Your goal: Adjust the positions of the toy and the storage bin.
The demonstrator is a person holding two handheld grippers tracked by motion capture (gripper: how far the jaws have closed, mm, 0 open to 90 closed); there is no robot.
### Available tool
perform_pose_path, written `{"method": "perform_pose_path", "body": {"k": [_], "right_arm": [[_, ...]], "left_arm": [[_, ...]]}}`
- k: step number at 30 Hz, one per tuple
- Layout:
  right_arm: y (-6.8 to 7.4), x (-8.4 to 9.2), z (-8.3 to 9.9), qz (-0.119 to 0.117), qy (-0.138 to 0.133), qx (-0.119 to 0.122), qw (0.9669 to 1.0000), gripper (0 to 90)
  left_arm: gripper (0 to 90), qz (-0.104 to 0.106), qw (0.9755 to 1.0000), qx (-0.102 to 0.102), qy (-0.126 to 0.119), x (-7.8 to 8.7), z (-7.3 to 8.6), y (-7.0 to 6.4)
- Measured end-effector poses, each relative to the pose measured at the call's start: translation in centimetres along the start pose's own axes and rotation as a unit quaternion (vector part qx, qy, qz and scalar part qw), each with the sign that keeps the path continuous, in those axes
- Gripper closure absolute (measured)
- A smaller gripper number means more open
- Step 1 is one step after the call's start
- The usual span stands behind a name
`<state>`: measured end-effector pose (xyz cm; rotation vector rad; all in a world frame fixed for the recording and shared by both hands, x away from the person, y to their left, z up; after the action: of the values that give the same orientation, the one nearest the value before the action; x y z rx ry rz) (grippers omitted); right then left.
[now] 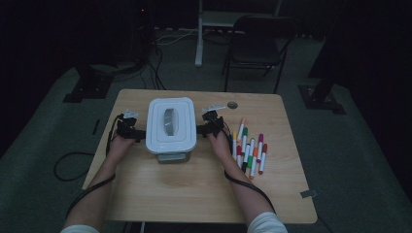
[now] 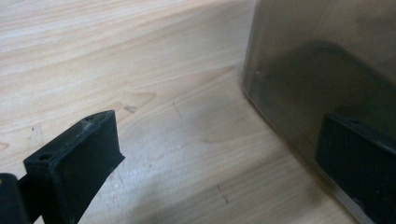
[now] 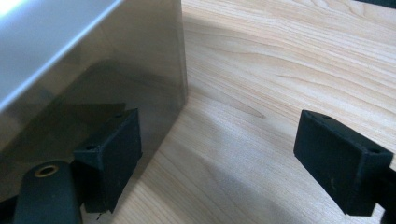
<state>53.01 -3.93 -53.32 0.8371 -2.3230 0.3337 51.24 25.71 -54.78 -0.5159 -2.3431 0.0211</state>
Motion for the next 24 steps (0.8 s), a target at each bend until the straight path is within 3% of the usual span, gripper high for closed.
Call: {"method": "perform_pose_path", "body": {"k": [11,16,24], "right_arm": [[-0.2,0.5,0.2,-0.005,-0.005,-0.003,1.0,17.2],[-0.4,1.0,0.8,-0.02,-0.008,-0.007,0.9997,17.3],[-0.4,2.1,1.6,-0.017,-0.007,0.014,0.9997,18.7]], "left_arm": [[0.9,-0.009,0.9999,-0.011,0.001,0.4,0.0,-1.1],[0.9,-0.011,0.9997,-0.021,0.005,0.6,0.1,-2.0],[1.0,-0.01,0.9989,-0.041,0.018,0.9,0.4,-3.7]]}}
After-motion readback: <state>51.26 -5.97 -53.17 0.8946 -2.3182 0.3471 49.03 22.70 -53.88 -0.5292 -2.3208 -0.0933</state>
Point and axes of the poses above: each handheld gripper's, and its own axes: x roughly backward along the jaws, z roughly out of its underside, y roughly to its left, the point moved 5 cm from there along -x, roughly forward along the jaws, and after that the axes turned 10 degrees about x, right-handed, at the moved point
